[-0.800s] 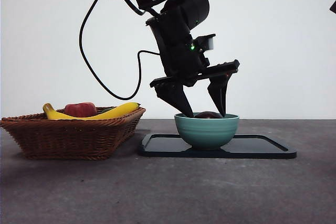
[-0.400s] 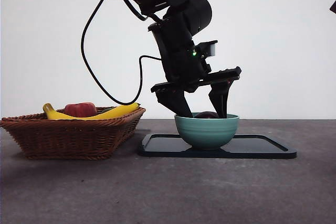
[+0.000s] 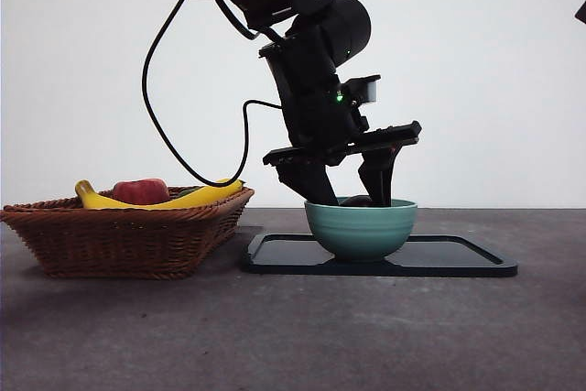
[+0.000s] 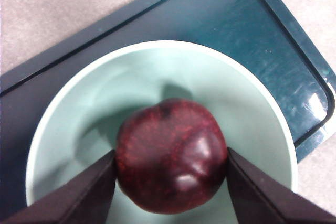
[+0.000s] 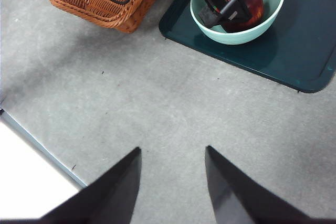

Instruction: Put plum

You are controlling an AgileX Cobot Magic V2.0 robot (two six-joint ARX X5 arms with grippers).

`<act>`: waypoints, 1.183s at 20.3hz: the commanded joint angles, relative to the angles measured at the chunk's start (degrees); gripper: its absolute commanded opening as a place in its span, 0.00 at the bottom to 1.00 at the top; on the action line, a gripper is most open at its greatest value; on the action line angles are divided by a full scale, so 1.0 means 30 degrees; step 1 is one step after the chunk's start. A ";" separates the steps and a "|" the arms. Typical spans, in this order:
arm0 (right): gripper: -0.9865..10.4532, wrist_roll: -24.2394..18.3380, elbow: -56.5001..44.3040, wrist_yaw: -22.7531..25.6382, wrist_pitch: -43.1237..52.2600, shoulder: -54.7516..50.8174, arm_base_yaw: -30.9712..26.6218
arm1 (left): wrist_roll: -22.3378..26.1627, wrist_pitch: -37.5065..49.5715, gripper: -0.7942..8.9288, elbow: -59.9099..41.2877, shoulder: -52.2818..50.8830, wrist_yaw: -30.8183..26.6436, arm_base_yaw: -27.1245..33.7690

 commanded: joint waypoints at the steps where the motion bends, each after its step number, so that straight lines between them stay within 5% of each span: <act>1: 0.26 0.0109 0.0080 0.0000 0.0051 0.0109 0.0117 | 0.0233 0.0109 0.36 0.0539 0.0619 -0.0036 -0.0204; 16: 0.26 0.0051 0.0080 0.0015 0.0066 0.0109 0.0109 | 0.0816 -0.1064 0.36 0.0546 -0.6273 -0.0124 0.0561; 24: 0.26 0.0044 0.0080 0.0015 0.0073 0.0109 0.0109 | 0.0860 -0.5734 0.37 0.0532 -1.2247 -0.3373 0.1508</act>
